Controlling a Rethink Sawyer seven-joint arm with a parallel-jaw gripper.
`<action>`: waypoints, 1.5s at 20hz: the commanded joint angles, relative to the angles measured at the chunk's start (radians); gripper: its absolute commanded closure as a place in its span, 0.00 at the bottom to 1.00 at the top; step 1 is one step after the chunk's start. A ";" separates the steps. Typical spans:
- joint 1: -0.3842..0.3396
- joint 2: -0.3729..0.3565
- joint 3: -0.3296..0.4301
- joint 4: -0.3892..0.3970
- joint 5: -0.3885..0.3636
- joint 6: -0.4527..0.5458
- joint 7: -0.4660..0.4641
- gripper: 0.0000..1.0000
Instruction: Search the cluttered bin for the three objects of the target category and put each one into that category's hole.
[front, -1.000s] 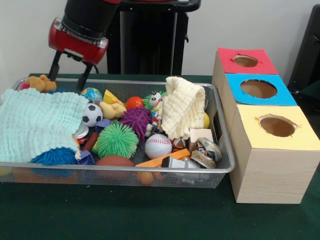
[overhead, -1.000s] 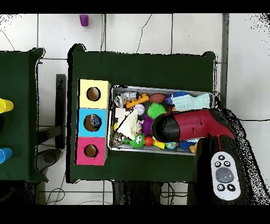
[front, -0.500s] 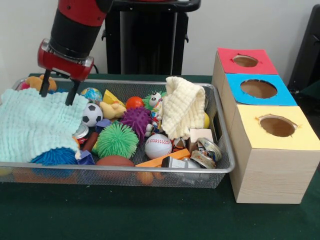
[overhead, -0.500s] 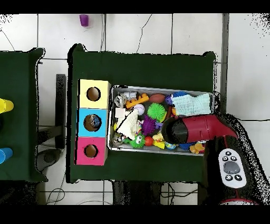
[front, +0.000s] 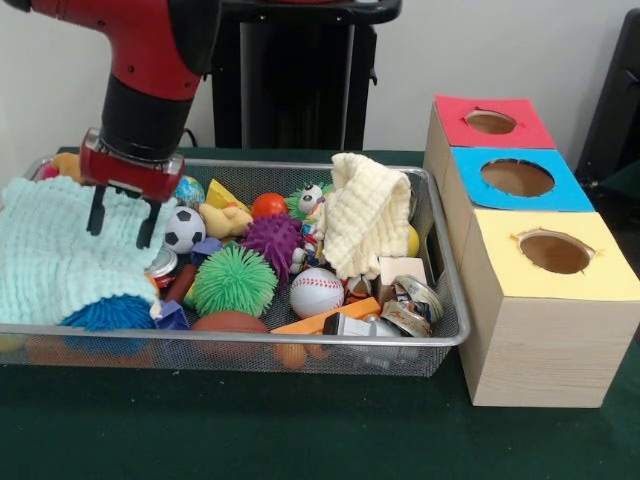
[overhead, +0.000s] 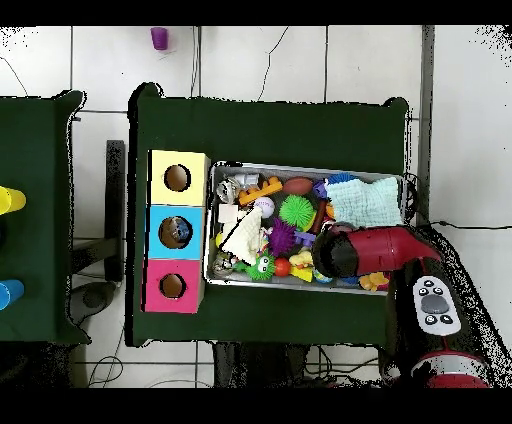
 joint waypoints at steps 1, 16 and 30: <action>-0.014 0.121 0.012 -0.081 -0.053 -0.069 0.034 0.00; 0.071 0.318 -0.079 -0.251 -0.040 -0.095 0.095 0.00; 0.014 0.302 -0.017 -0.187 0.027 -0.079 0.041 1.00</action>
